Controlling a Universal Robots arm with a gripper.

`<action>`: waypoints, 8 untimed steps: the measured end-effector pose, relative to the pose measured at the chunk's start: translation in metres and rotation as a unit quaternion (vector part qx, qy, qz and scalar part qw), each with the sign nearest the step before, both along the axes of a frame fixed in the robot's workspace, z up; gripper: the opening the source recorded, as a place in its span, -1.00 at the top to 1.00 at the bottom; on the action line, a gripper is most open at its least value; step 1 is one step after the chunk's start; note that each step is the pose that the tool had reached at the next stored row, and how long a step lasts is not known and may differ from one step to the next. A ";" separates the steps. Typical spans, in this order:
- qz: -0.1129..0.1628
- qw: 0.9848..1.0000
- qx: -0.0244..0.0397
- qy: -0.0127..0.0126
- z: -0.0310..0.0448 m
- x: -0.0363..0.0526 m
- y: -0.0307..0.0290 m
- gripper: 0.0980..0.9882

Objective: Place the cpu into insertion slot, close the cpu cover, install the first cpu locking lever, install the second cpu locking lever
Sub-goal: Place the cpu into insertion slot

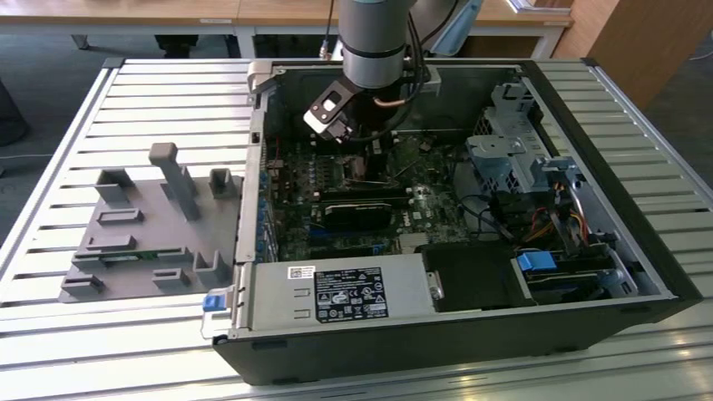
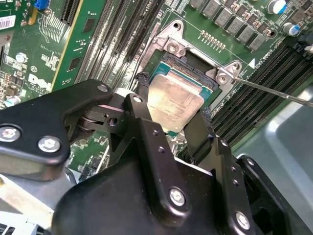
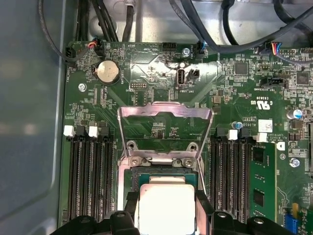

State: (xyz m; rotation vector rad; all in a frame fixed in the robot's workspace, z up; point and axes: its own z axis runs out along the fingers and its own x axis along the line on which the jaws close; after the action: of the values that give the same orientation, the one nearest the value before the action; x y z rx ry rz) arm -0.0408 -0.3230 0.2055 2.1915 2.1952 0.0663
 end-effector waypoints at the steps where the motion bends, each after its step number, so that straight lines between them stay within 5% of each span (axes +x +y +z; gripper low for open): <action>1: 0.000 1.000 0.000 0.000 -0.0006 0.0000 0.0000 0.00; 8: 0.000 1.000 0.000 0.000 -0.0047 -0.0001 0.0020 0.00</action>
State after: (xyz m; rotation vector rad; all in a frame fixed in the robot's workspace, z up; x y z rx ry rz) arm -0.0409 -0.3209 0.2007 2.1920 2.1948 0.0665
